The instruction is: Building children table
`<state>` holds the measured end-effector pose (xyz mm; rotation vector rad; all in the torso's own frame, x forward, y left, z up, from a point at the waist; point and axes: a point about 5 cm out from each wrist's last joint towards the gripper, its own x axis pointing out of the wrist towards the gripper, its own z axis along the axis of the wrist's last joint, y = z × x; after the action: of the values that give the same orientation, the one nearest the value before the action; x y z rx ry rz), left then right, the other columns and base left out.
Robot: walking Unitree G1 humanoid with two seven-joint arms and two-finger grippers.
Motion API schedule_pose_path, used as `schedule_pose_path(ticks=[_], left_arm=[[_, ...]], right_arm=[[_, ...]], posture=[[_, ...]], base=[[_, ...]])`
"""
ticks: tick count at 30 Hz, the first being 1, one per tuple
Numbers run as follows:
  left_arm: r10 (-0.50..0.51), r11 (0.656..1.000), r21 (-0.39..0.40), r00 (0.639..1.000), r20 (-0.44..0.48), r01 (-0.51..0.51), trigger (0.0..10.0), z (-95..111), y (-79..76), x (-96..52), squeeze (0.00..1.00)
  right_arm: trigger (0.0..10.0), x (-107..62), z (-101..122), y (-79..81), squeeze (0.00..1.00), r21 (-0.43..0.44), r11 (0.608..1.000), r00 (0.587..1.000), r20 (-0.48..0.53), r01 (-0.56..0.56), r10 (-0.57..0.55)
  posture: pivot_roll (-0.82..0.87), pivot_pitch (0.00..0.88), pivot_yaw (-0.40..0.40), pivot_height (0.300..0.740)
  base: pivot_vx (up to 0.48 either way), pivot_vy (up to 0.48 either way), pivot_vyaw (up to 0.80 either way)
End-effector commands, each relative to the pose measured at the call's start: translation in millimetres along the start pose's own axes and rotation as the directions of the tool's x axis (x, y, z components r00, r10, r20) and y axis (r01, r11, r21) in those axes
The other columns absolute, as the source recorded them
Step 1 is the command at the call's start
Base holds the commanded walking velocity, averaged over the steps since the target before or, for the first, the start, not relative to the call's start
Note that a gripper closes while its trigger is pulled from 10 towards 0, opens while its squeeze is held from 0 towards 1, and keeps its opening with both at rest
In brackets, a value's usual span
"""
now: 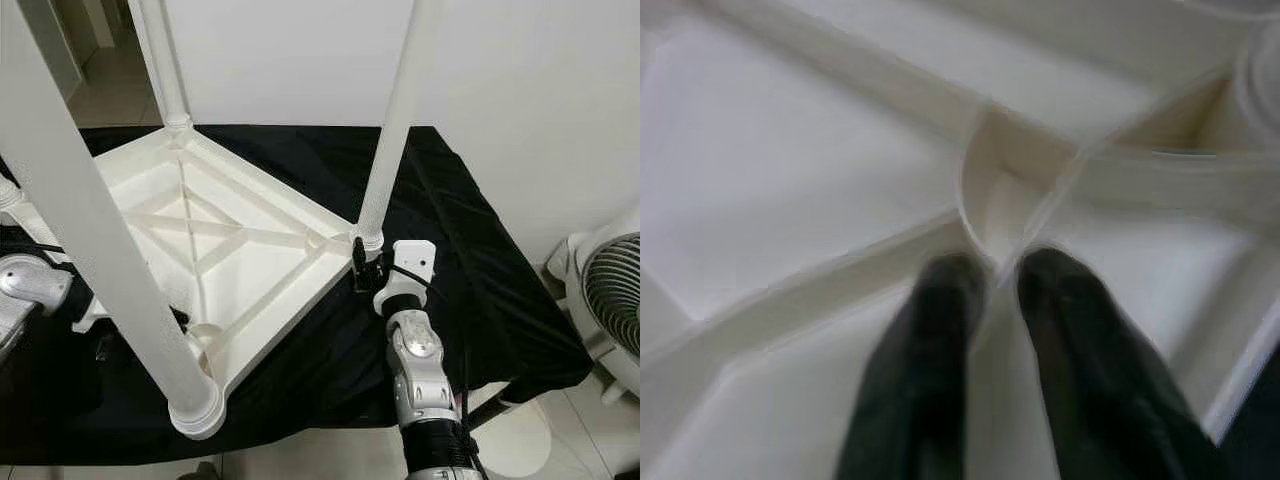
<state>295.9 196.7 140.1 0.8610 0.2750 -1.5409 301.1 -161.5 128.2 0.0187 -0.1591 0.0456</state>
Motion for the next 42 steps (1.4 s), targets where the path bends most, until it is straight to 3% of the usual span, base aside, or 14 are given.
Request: schedule_pose_path(ticks=[1,8,9,10,11,18,19,21,22,24,25,33,42], left_arm=[[-0.05,0.999,-0.013,0.997,-0.055,0.049,10.0,-7,-2.3,2.0,1.0],[-0.022,0.999,0.025,0.992,-0.12,0.025,10.0,-9,6.5,-3.6,1.0],[-0.019,0.999,0.032,0.99,-0.138,0.024,10.0,-11,7.7,-3.6,0.72],[-0.019,0.999,0.032,0.99,-0.138,0.024,10.0,-11,7.7,-3.6,0.72],[-0.018,0.999,0.038,0.988,-0.154,0.024,10.0,-12,8.4,-3.5,0.0],[-0.02,0.999,0.027,0.983,-0.182,0.025,10.0,-15,10.2,-1.8,0.0],[-0.06,0.998,-0.015,0.976,-0.211,0.058,10.0,-21,8.7,-1.7,0.0],[-0.06,0.998,-0.015,0.976,-0.211,0.058,10.0,-21,8.7,-1.7,0.0],[-0.08,0.996,-0.05,0.973,-0.216,0.07,7.0,-24,8.2,-2.3,0.0],[-0.092,0.994,-0.072,0.972,-0.218,0.078,7.0,-26,8.0,-2.6,0.0],[-0.107,0.991,-0.098,0.972,-0.211,0.088,0.0,-27,7.5,-3.3,0.0],[-0.119,0.977,-0.193,0.981,-0.151,0.089,0.0,-29,9.5,-8.7,0.0],[-0.077,0.98,-0.191,0.992,-0.105,0.056,0.0,-24,15.6,-6.5,0.0]], right_arm=[[10.0,-2.4,-1,-0.9,0.0,0.003,1.0,1.0,-0.002,0.01,-0.01],[10.0,-2.2,-1,-1.8,0.0,0.004,1.0,1.0,0.0,0.017,-0.017],[10.0,-2.4,-1,-1.6,0.0,0.005,1.0,1.0,0.0,0.017,-0.017],[10.0,-2.4,-1,-1.6,0.0,0.005,1.0,1.0,0.0,0.017,-0.017],[10.0,-2.6,-1,-1.4,0.0,0.005,1.0,1.0,0.001,0.018,-0.018],[10.0,-3.4,-1,-1.1,0.0,0.006,1.0,1.0,0.001,0.02,-0.02],[10.0,-4.7,-1,-0.7,0.0,0.007,1.0,1.0,0.002,0.022,-0.022],[10.0,-4.7,-1,-0.7,0.0,0.007,1.0,1.0,0.002,0.022,-0.022],[10.0,-5.3,-1,-0.5,0.0,0.008,1.0,1.0,0.001,0.023,-0.023],[10.0,-5.9,-1,-0.5,0.0,0.008,1.0,1.0,0.001,0.024,-0.024],[10.0,-6.3,-1,-0.4,0.0,0.008,1.0,1.0,0.001,0.025,-0.025],[10.0,-9.1,-3,-0.9,0.0,0.007,0.999,0.999,-0.007,0.031,-0.031],[10.0,-9.2,-2,-0.1,0.0,0.009,0.999,0.999,-0.01,0.031,-0.031]], posture=[[0.18,0.038,-0.013,0.74],[0.18,0.035,-0.008,0.74],[0.18,0.034,-0.006,0.74],[0.18,0.034,-0.006,0.74],[0.18,0.033,-0.005,0.74],[0.17,0.031,0.0,0.74],[0.17,0.033,0.007,0.74],[0.17,0.033,0.007,0.74],[0.17,0.034,0.009,0.74],[0.17,0.036,0.009,0.74],[0.17,0.038,0.009,0.74],[0.17,0.055,0.008,0.74],[0.17,0.06,0.007,0.74]], base=[[0.0,0.0,0.0],[0.0,0.0,0.0],[0.0,0.0,0.0],[0.0,0.0,0.0],[0.0,0.0,0.0],[0.0,0.0,0.0],[0.0,0.0,0.0],[0.0,0.0,0.0],[0.0,0.0,0.0],[0.0,0.0,0.0],[0.0,0.0,0.0],[0.0,0.0,0.0],[0.0,0.0,0.0]])
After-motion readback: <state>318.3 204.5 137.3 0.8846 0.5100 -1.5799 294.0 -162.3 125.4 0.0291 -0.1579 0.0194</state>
